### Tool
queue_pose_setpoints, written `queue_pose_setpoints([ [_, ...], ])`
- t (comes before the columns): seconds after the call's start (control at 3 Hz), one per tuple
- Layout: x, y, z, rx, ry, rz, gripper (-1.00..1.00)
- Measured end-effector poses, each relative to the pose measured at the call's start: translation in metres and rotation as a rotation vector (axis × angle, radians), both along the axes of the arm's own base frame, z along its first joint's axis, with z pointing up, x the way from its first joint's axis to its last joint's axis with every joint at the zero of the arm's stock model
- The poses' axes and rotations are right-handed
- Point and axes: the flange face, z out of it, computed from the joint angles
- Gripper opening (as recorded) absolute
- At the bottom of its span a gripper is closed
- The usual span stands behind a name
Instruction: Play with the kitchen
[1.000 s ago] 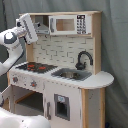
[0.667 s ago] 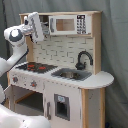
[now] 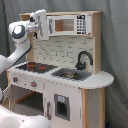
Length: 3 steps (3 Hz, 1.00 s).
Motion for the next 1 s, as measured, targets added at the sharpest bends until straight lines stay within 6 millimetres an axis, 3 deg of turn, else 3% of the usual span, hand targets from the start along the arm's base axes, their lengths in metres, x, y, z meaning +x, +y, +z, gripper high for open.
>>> queue_pose_setpoints([
  [0.67, -0.036, -0.024, -0.007, 0.042, 0.022, -0.049, -1.0],
  [1.0, -0.058, -0.034, 0.007, 0.028, 0.035, -0.038, -1.0],
])
